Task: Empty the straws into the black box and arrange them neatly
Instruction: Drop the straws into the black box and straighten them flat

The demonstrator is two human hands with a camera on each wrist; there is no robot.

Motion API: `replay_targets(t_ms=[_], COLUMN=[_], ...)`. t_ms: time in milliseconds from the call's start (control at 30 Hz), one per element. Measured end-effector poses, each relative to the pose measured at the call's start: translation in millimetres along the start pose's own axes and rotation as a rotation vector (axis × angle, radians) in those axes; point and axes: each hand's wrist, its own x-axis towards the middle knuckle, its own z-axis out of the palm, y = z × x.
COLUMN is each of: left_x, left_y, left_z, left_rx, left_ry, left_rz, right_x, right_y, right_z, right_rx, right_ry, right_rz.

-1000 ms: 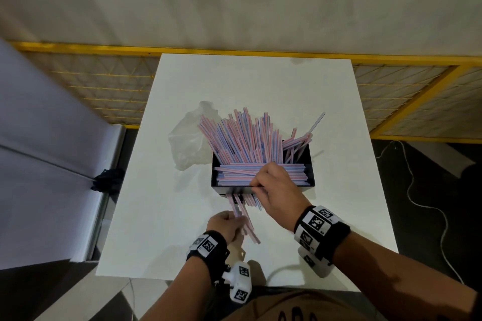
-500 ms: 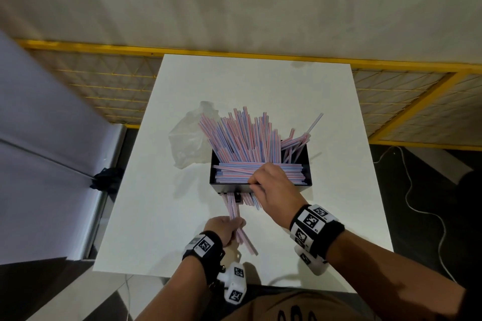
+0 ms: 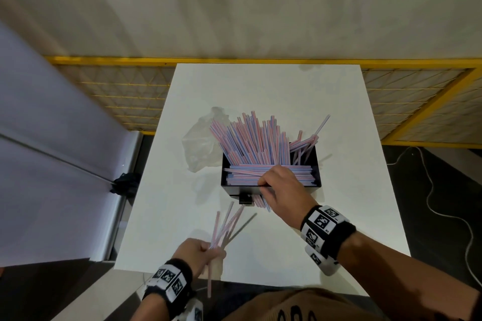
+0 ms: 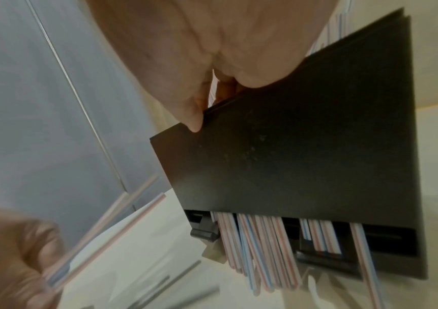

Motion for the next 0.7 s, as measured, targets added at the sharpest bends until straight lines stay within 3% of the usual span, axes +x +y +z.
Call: replay_targets(t_ms=[200, 400, 467, 567, 700], left_x=[-36.8, -52.3, -50.5, -46.5, -33.2], left_y=[32.7, 136.7, 169.3, 206.5, 231.2], left_z=[-37.3, -36.2, -29.9, -19.5, -11.2], left_rx=[0.034, -0.03, -0.152, -0.301, -0.2], left_ry=[0.072, 0.298, 0.264, 0.167, 0.203], left_rz=[0.299, 0.652, 0.694, 0.746, 0.75], right_x=[-12.8, -6.0, 1.9, 15.5, 29.9], right_y=[-21.7, -61.7, -73.0, -78.2, -70.0], right_z=[-27.7, -57.8, -65.9, -80.7, -93.5], right_rx=[0.032, 0.145, 0.17, 0.17, 0.088], right_ry=[0.067, -0.111, -0.093, 0.062, 0.179], right_rz=[-0.046, 0.006, -0.016, -0.027, -0.02])
